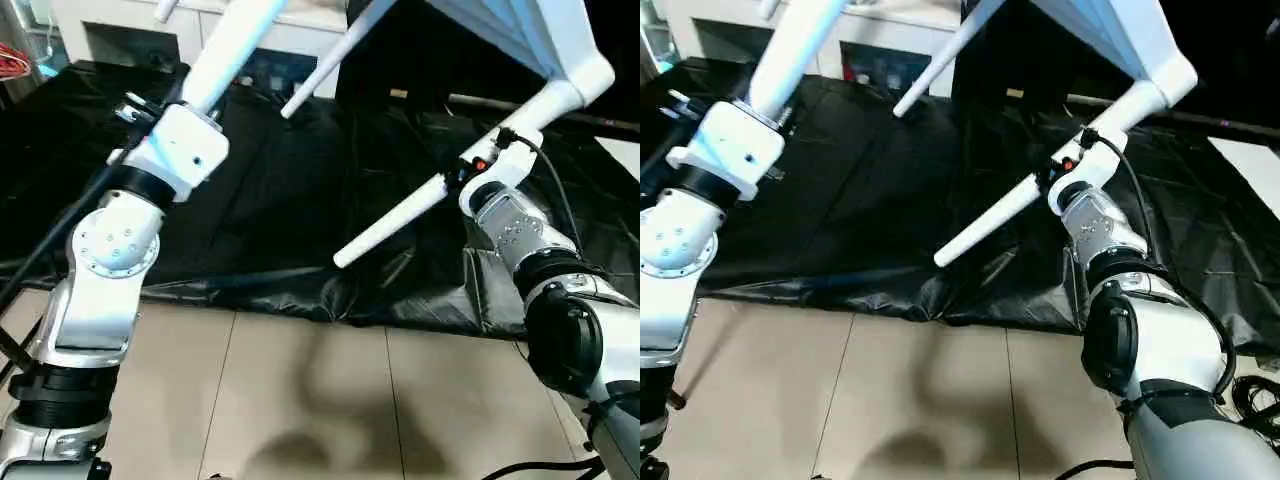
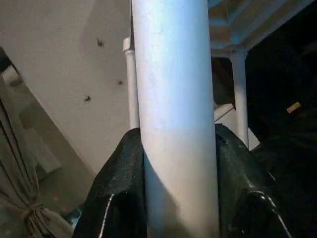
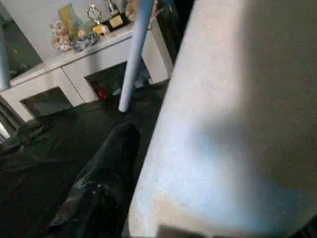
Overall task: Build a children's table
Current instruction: Flip table
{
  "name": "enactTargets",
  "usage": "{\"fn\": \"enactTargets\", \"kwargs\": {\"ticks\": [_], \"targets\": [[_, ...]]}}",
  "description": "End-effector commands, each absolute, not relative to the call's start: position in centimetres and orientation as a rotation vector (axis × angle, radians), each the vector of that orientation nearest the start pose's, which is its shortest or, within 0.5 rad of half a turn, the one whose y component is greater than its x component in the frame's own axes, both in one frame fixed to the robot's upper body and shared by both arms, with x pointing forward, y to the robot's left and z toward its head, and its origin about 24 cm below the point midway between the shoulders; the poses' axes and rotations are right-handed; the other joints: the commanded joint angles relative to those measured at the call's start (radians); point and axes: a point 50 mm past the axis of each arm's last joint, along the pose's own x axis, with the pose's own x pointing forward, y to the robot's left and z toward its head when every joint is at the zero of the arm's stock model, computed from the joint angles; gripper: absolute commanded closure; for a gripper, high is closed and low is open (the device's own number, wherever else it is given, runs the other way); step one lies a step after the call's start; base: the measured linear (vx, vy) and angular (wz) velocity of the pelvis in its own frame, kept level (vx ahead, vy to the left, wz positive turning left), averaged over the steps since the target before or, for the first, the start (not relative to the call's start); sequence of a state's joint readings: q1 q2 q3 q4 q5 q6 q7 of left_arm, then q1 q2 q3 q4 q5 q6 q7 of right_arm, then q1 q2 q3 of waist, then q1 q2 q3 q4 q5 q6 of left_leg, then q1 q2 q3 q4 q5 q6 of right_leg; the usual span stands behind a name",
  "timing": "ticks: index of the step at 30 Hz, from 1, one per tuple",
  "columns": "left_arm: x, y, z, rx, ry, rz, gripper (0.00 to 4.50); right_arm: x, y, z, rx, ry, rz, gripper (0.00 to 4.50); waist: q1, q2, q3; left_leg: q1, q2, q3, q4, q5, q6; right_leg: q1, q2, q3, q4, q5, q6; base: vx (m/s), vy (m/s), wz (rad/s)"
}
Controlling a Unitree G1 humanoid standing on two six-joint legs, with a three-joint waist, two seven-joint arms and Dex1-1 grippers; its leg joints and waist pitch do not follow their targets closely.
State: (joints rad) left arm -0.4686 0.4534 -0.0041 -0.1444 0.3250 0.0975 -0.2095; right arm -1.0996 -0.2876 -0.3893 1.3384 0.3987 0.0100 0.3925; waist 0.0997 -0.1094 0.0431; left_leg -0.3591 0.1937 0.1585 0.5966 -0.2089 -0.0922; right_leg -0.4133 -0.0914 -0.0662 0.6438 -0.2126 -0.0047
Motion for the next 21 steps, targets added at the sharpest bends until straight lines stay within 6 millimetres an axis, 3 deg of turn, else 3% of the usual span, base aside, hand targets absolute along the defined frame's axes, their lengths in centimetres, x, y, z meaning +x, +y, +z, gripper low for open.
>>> {"fn": "enactTargets", "kwargs": {"ticks": [1,2,3,4,5,6,8,9,10,12,13,14,15,16,17,19,20,21], "targets": [[31.9,18.8,14.2,0.841,-0.13,-0.218,2.96,41.3,-20.2,14.6,0.448,0.01,0.179,2.49,-0.004,0.017,-0.05,-0.006,0.028,0.007,-0.07,-0.127,0.031,0.043,-0.041,0.041,-0.068,-0.074,-0.208,0.0,0.0,0.0],[32.1,18.7,13.9,0.828,-0.121,-0.22,2.96,41.3,-20.7,15.2,0.429,-0.02,0.181,2.57,-0.004,0.034,-0.052,-0.001,0.029,0.007,-0.07,-0.129,0.027,0.041,-0.041,0.041,-0.068,-0.069,-0.213,0.0,0.0,0.0],[32.4,18.7,13.7,0.817,-0.116,-0.219,2.96,41.3,-21.1,15.7,0.413,-0.044,0.175,2.57,-0.006,0.024,-0.05,0.001,0.029,0.011,-0.069,-0.137,0.029,0.039,-0.039,0.041,-0.071,-0.066,-0.221,0.0,0.0,0.0],[32.4,18.7,13.7,0.816,-0.115,-0.219,2.96,41.3,-21.1,15.7,0.412,-0.046,0.174,2.61,-0.004,0.028,-0.05,0.009,0.029,0.015,-0.068,-0.16,0.028,0.036,-0.038,0.043,-0.075,-0.074,-0.228,0.0,0.0,0.0],[32.8,18.4,13.0,0.774,-0.097,-0.223,2.96,41.3,-22.2,16.8,0.359,-0.096,0.149,2.64,-0.003,0.046,-0.049,0.012,0.03,0.018,-0.068,-0.179,0.023,0.034,-0.038,0.044,-0.074,-0.083,-0.234,0.0,0.0,0.0],[32.8,18.4,13.0,0.773,-0.097,-0.223,2.96,41.3,-22.2,16.8,0.359,-0.096,0.149,2.68,-0.003,0.042,-0.048,0.016,0.032,0.022,-0.069,-0.192,0.02,0.03,-0.036,0.043,-0.08,-0.096,-0.234,0.0,0.0,0.0],[33.4,17.9,11.9,0.727,-0.067,-0.239,2.96,41.1,-23.5,18.2,0.279,-0.154,0.105,2.74,0.0,0.051,-0.05,0.018,0.033,0.026,-0.067,-0.211,-0.002,0.03,-0.035,0.045,-0.078,-0.109,-0.225,0.0,0.0,0.0],[33.7,17.6,11.5,0.699,-0.055,-0.245,2.96,41.0,-24.1,18.8,0.234,-0.181,0.08,2.78,0.004,0.047,-0.049,0.025,0.031,0.032,-0.064,-0.208,-0.006,0.025,-0.031,0.044,-0.084,-0.108,-0.22,0.0,0.0,0.0],[33.8,17.4,11.2,0.683,-0.048,-0.247,2.96,40.9,-24.4,19.2,0.209,-0.195,0.066,2.81,0.005,0.045,-0.051,0.023,0.031,0.032,-0.063,-0.2,-0.008,0.028,-0.031,0.045,-0.08,-0.096,-0.22,0.0,0.0,0.0],[34.1,17.2,11.0,0.662,-0.043,-0.251,2.96,40.8,-24.7,19.5,0.186,-0.21,0.05,2.82,0.003,0.043,-0.058,0.004,0.032,0.027,-0.062,-0.127,0.002,0.045,-0.035,0.045,-0.065,-0.017,-0.223,0.0,0.0,0.0],[34.1,17.2,11.0,0.66,-0.042,-0.251,2.96,40.8,-24.7,19.5,0.184,-0.212,0.049,2.84,0.001,0.052,-0.058,0.007,0.03,0.029,-0.061,-0.104,0.008,0.042,-0.031,0.043,-0.066,0.023,-0.222,0.0,0.0,0.0],[34.1,17.2,11.0,0.66,-0.042,-0.251,2.96,40.8,-24.7,19.5,0.184,-0.212,0.049,2.85,0.0,0.049,-0.06,0.005,0.03,0.028,-0.059,-0.088,0.013,0.046,-0.03,0.042,-0.061,0.055,-0.23,0.0,0.0,0.0],[34.5,16.9,10.7,0.62,-0.032,-0.247,2.96,40.6,-25.0,19.7,0.154,-0.224,0.03,2.85,-0.001,0.058,-0.061,0.005,0.029,0.028,-0.057,-0.079,0.015,0.046,-0.029,0.043,-0.059,0.071,-0.232,0.0,0.0,0.0],[34.5,16.9,10.7,0.62,-0.032,-0.247,2.96,40.6,-25.0,19.7,0.154,-0.224,0.03,2.86,-0.001,0.055,-0.059,0.009,0.029,0.031,-0.057,-0.08,0.019,0.043,-0.027,0.043,-0.064,0.078,-0.231,0.0,0.0,0.0],[35.1,16.6,10.2,0.582,-0.013,-0.247,2.96,40.3,-24.8,19.5,0.113,-0.238,0.024,2.86,-0.001,0.06,-0.06,0.006,0.025,0.03,-0.055,-0.056,0.026,0.048,-0.025,0.044,-0.06,0.112,-0.235,0.0,0.0,0.0],[35.9,16.2,9.6,0.546,0.012,-0.242,2.96,40.0,-24.0,18.6,0.07,-0.236,0.04,2.86,0.0,0.066,-0.059,0.026,0.026,0.035,-0.055,-0.06,0.031,0.038,-0.019,0.044,-0.068,0.143,-0.224,0.0,0.0,0.0],[36.2,16.2,9.3,0.537,0.021,-0.239,2.96,39.8,-23.4,18.1,0.057,-0.229,0.054,2.86,-0.002,0.057,-0.062,0.013,0.023,0.03,-0.057,-0.057,0.03,0.054,-0.022,0.045,-0.064,0.143,-0.222,0.0,0.0,0.0],[36.5,16.3,9.1,0.531,0.031,-0.232,2.96,39.6,-22.8,17.5,0.05,-0.217,0.066,2.86,-0.007,0.057,-0.065,0.006,0.026,0.025,-0.06,-0.04,0.026,0.062,-0.027,0.044,-0.061,0.142,-0.218,0.0,0.0,0.0]]}}
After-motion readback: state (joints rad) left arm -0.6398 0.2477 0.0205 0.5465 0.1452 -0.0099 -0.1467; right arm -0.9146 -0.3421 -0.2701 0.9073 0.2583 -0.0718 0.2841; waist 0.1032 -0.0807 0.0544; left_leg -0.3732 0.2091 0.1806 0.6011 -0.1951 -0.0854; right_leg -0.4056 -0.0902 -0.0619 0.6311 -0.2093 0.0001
